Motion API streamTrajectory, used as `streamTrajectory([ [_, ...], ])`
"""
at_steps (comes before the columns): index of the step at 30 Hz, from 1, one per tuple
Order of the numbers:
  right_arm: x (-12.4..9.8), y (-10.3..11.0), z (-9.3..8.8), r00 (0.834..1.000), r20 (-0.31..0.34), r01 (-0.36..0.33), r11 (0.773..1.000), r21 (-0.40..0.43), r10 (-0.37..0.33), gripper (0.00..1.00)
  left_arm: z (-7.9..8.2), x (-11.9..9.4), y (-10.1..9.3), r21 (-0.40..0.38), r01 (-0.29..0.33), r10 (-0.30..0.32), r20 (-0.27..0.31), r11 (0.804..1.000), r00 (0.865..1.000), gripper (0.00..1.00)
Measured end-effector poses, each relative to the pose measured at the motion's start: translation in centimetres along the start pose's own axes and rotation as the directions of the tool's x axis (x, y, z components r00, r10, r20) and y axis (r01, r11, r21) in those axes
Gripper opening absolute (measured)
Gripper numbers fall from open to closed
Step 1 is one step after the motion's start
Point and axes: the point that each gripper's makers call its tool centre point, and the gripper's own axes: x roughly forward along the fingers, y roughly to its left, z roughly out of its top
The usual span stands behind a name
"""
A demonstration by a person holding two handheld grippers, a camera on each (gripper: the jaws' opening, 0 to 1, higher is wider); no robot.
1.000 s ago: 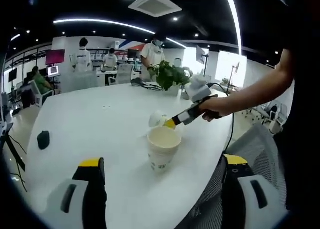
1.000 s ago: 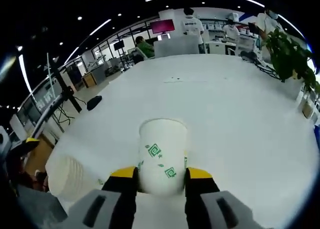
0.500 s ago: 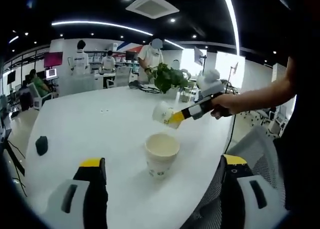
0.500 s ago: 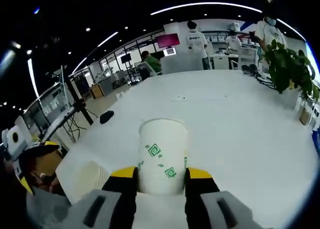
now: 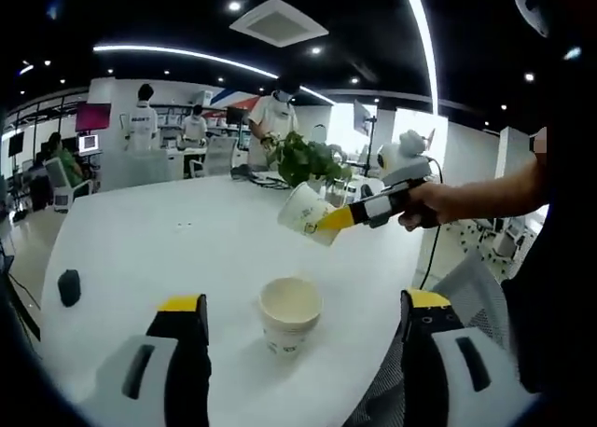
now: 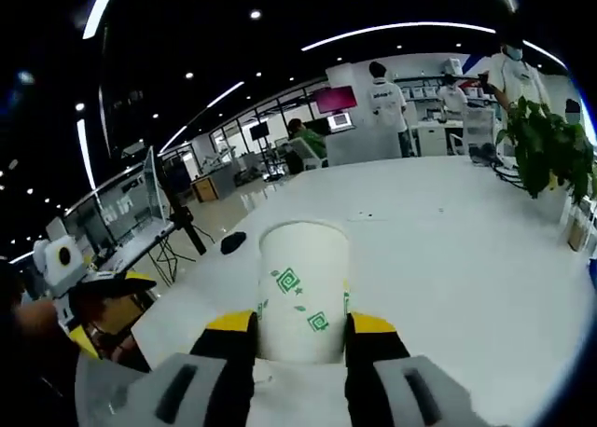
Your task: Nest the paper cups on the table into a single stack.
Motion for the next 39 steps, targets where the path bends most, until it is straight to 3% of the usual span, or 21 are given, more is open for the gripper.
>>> streamTrajectory([
  [8, -1.0, 3.1, 0.1, 0.996, -0.005, -0.086, 0.994, -0.068, 0.086, 0.36, 1.0, 0.4, -0.6, 0.020, 0.032, -0.033, 0.009, 0.999, 0.999, 0.72],
  [16, -1.7, 5.7, -1.0, 0.979, -0.041, -0.206, 0.969, -0.140, 0.202, 0.36, 2.0, 0.6, -1.4, 0.030, 0.063, -0.064, 0.038, 0.998, 0.997, 0.60],
  [22, -2.4, 8.1, -1.7, 0.954, -0.080, -0.301, 0.930, -0.211, 0.290, 0.36, 2.1, 0.5, -1.8, 0.062, 0.104, -0.106, 0.026, 0.993, 0.994, 0.54],
  [28, -2.6, 9.7, -2.5, 0.925, -0.121, -0.378, 0.898, -0.226, 0.359, 0.36, 2.5, 0.1, -2.4, 0.078, 0.152, -0.154, 0.025, 0.985, 0.988, 0.43],
  [35, -3.3, 12.0, -3.6, 0.880, -0.167, -0.475, 0.823, -0.312, 0.444, 0.36, 2.3, -0.1, -3.3, 0.137, 0.212, -0.212, -0.014, 0.968, 0.977, 0.36],
  [39, -3.6, 12.6, -4.1, 0.865, -0.191, -0.502, 0.784, -0.366, 0.464, 0.36, 2.2, -0.5, -4.5, 0.141, 0.278, -0.275, -0.040, 0.950, 0.961, 0.30],
])
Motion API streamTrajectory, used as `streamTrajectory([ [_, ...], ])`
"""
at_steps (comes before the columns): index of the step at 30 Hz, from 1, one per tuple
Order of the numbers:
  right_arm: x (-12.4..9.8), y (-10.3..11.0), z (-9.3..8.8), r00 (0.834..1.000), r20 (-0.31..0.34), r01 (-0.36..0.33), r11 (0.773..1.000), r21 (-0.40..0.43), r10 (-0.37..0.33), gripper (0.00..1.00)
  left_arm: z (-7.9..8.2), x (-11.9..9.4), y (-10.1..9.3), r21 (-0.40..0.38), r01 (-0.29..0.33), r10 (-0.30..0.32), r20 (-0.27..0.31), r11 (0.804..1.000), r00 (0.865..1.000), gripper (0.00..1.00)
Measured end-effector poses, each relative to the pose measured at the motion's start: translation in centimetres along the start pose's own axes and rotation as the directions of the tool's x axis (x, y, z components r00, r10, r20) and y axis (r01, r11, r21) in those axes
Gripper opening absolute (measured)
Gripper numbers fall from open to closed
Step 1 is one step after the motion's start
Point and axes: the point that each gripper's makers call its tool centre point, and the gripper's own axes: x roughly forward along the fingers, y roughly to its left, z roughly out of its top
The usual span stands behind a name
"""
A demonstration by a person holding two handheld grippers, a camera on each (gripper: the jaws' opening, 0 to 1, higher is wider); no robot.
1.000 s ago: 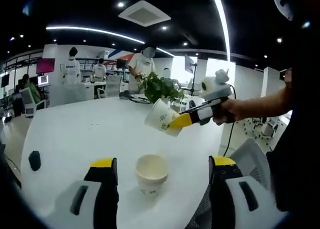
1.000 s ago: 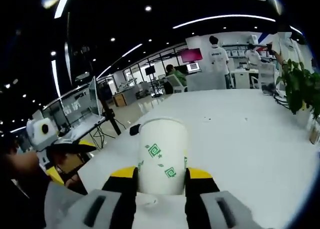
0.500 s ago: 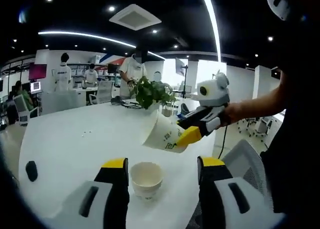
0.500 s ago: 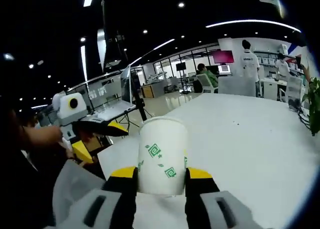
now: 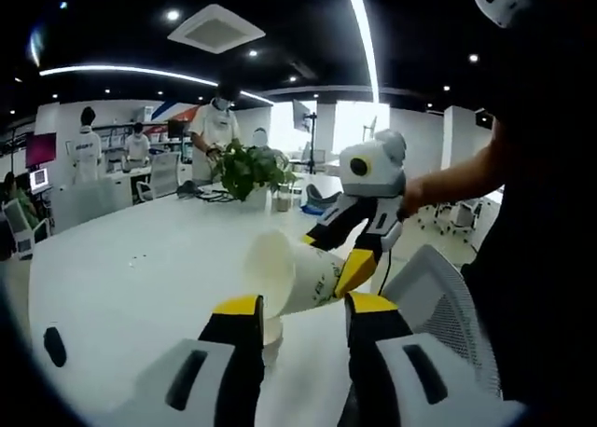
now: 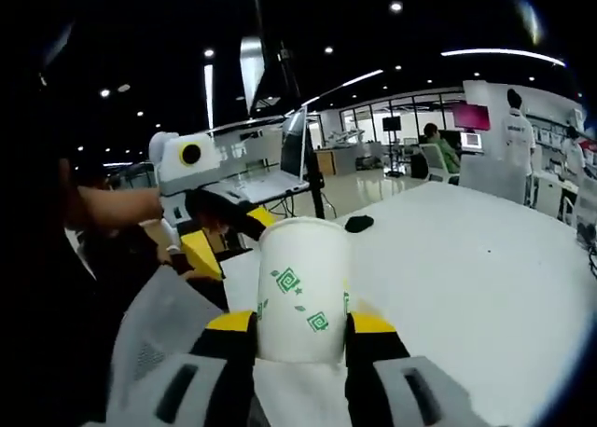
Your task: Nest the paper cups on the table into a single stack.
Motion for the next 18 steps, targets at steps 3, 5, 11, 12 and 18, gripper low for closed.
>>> streamTrajectory([
  [3, 0.1, 0.6, -0.2, 0.999, -0.007, -0.032, 0.999, -0.018, 0.032, 0.36, 0.2, -0.2, -0.5, 0.004, 0.038, -0.038, -0.006, 0.999, 0.999, 0.24],
  [5, 0.1, 1.0, -0.3, 0.999, -0.011, -0.049, 0.998, -0.029, 0.049, 0.36, 0.1, -0.2, -0.8, 0.014, 0.061, -0.061, -0.021, 0.998, 0.998, 0.21],
  [11, 0.1, 1.9, -0.7, 0.996, -0.028, -0.089, 0.993, -0.074, 0.088, 0.36, -0.3, -0.2, -2.1, 0.012, 0.141, -0.140, -0.069, 0.990, 0.988, 0.16],
  [12, 0.1, 2.0, -0.8, 0.995, -0.030, -0.096, 0.992, -0.085, 0.094, 0.36, -0.6, -0.1, -2.5, 0.003, 0.164, -0.163, -0.088, 0.987, 0.983, 0.14],
  [18, 0.2, 2.5, -1.3, 0.993, -0.054, -0.113, 0.983, -0.148, 0.106, 0.36, -1.0, 0.1, -2.9, -0.011, 0.190, -0.191, -0.106, 0.982, 0.976, 0.01],
])
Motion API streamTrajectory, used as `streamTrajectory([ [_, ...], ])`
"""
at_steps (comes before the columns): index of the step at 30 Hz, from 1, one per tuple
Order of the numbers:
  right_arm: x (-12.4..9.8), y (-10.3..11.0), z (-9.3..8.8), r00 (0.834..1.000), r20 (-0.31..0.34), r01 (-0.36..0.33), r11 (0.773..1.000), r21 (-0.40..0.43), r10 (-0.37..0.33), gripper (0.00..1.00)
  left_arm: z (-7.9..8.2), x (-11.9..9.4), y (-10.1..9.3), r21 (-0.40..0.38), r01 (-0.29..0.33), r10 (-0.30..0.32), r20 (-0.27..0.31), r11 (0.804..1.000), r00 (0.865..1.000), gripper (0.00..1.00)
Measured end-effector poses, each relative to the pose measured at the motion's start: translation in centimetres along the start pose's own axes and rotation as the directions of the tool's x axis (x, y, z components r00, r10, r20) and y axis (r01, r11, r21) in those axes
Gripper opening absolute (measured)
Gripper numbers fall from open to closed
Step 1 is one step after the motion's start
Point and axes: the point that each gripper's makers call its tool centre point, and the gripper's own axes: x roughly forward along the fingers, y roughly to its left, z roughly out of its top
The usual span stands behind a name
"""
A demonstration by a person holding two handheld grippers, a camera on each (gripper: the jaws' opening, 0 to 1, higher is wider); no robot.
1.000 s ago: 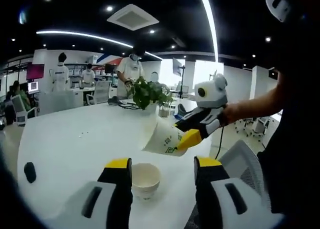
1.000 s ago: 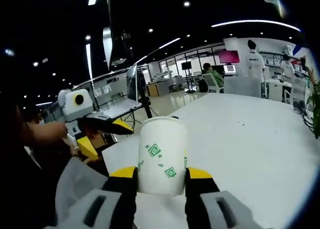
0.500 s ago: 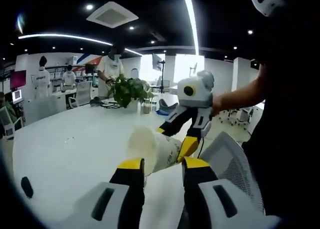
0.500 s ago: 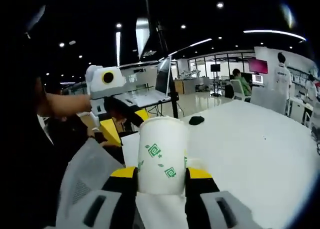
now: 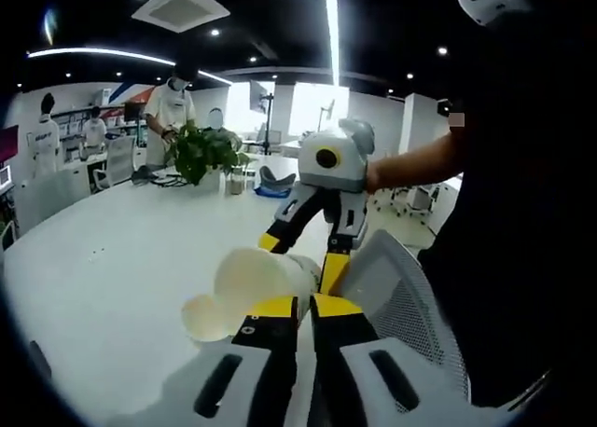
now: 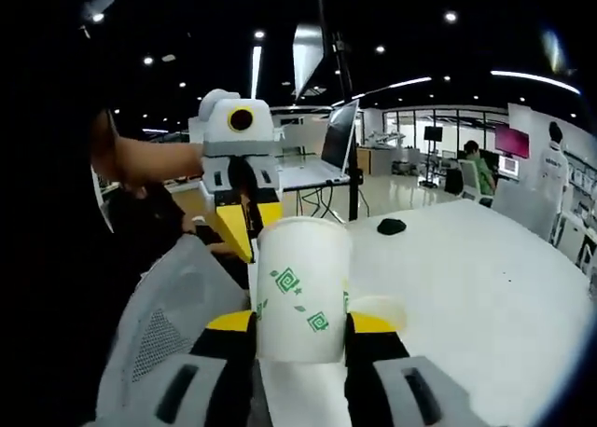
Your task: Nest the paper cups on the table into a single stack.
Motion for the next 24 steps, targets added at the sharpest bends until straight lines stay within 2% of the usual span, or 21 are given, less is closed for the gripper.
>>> streamTrajectory([
  [6, 0.1, 0.6, -0.2, 1.000, -0.011, -0.025, 0.999, -0.024, 0.025, 0.36, -0.8, 0.2, -0.7, 0.005, 0.039, -0.039, -0.042, 0.999, 0.998, 0.01],
  [14, 0.3, 0.4, -0.3, 1.000, -0.021, -0.015, 1.000, -0.013, 0.015, 0.36, -0.9, 0.3, -0.7, 0.004, 0.036, -0.036, -0.050, 0.999, 0.998, 0.00],
  [18, 0.3, 0.1, -0.2, 1.000, -0.019, 0.002, 1.000, 0.006, -0.002, 0.46, -0.9, 0.3, -0.5, -0.004, 0.027, -0.028, -0.053, 1.000, 0.998, 0.00],
  [24, 0.1, -0.1, -1.5, 0.998, -0.058, 0.029, 0.999, 0.015, -0.028, 0.59, -0.9, 0.3, -0.2, -0.012, 0.018, -0.018, -0.059, 1.000, 0.998, 0.00],
])
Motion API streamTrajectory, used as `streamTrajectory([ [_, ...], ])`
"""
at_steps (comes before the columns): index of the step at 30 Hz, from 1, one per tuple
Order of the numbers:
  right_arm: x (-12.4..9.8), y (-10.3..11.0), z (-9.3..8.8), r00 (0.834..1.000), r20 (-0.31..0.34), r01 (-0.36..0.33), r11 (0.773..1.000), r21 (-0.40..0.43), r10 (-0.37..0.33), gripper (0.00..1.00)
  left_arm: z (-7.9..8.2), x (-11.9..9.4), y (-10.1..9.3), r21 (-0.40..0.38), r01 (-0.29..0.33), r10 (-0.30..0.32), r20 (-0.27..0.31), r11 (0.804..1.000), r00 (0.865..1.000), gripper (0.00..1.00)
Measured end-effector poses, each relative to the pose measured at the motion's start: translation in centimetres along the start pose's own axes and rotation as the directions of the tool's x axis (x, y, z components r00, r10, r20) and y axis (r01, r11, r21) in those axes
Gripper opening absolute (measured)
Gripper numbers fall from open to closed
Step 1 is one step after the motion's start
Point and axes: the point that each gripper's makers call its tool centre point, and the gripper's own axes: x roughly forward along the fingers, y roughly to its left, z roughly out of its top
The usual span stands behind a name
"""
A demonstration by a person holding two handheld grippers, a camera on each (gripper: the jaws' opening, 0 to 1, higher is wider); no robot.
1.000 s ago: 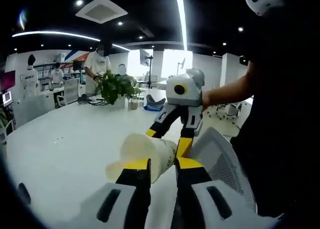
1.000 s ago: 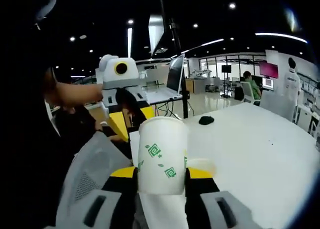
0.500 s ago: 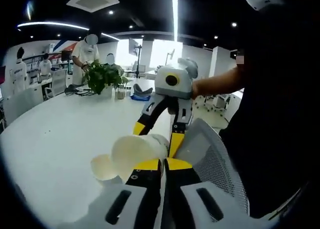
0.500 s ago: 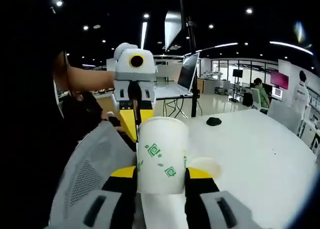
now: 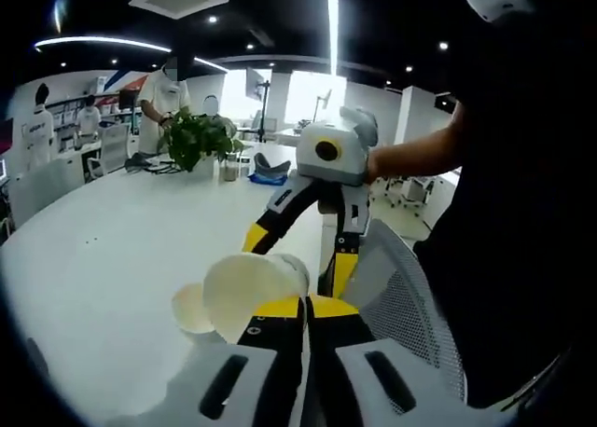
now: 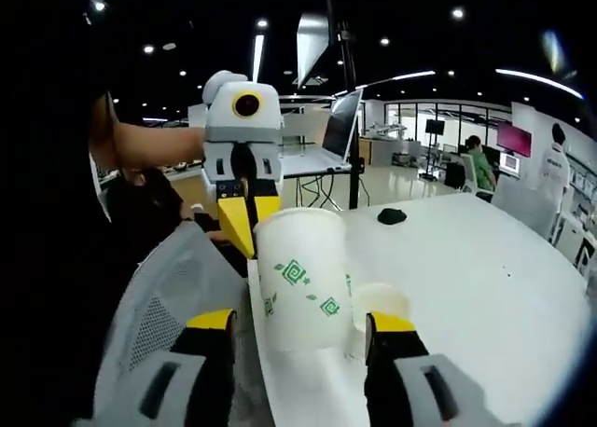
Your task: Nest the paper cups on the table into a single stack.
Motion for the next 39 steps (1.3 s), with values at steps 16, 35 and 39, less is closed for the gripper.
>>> streamTrajectory([
  [16, -2.0, -2.4, -1.3, 0.983, 0.022, 0.173, 0.968, 0.182, -0.180, 0.87, 0.7, -0.4, 1.9, 0.052, -0.040, 0.040, -0.008, 0.998, 0.999, 0.00],
  [35, -3.4, -3.1, -2.6, 0.955, 0.013, 0.285, 0.926, 0.249, -0.297, 1.00, 0.6, -0.3, 4.5, 0.166, -0.046, 0.070, -0.145, 0.985, 0.987, 0.00],
  [39, -3.4, -3.0, -2.7, 0.953, 0.015, 0.288, 0.919, 0.269, -0.303, 1.00, 0.4, -0.1, 5.1, 0.197, -0.045, 0.082, -0.184, 0.979, 0.980, 0.00],
])
